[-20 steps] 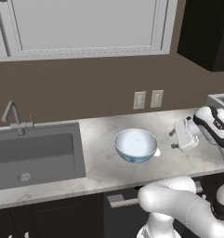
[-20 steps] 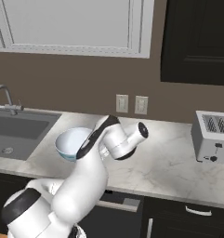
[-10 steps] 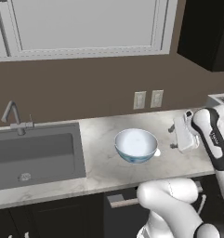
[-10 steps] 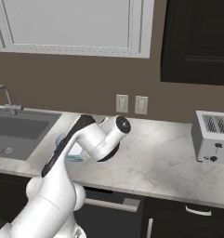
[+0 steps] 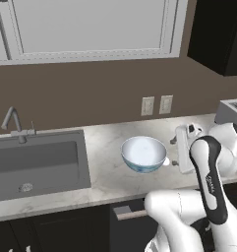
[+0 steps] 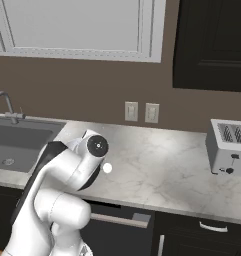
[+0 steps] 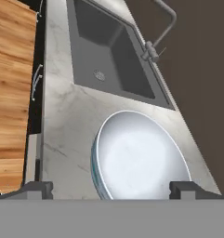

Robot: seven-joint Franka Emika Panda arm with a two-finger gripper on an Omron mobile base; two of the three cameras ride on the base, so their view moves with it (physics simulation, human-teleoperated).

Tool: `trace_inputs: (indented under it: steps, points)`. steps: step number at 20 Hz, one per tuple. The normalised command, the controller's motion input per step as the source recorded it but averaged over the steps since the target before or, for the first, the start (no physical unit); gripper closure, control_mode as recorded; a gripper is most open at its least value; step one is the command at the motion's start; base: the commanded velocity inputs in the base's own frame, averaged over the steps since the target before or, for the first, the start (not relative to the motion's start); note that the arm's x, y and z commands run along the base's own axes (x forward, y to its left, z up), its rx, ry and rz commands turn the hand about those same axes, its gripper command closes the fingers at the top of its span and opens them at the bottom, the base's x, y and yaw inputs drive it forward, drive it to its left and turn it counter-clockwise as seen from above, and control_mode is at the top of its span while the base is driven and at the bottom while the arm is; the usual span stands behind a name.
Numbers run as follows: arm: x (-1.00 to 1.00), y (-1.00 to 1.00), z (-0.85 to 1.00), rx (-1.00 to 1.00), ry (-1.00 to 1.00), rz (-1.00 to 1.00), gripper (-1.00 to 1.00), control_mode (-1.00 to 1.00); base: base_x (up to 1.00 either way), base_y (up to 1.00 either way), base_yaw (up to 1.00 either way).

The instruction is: Gather the eggs and milk located in the vicinity of the sink area and place them right next to the bowl.

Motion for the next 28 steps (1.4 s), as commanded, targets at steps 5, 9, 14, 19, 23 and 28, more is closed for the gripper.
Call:
trace_inputs:
  steps: [5,9,14,19,23,28]
  points:
    - [-0.24,0.11,0.0,-0.03,-0.13,0.0,-1.0,-1.0,0.0,0.0,0.0]
    - [0.0,0.0,0.0,0.0,0.0,0.0,-1.0,1.0,-0.04,0.0,0.0]
    - [0.0,0.0,0.0,0.0,0.0,0.0,-1.0,1.0,-0.68,-0.12,0.0]
    - [0.0,0.0,0.0,0.0,0.0,0.0,-1.0,1.0,-0.93,-0.03,0.0]
    - [0.0,0.0,0.0,0.0,0.0,0.0,-1.0,1.0,-0.41,0.23,0.01]
    - [0.0,0.0,0.0,0.0,0.0,0.0,-1.0,1.0,-0.13,0.62,0.0]
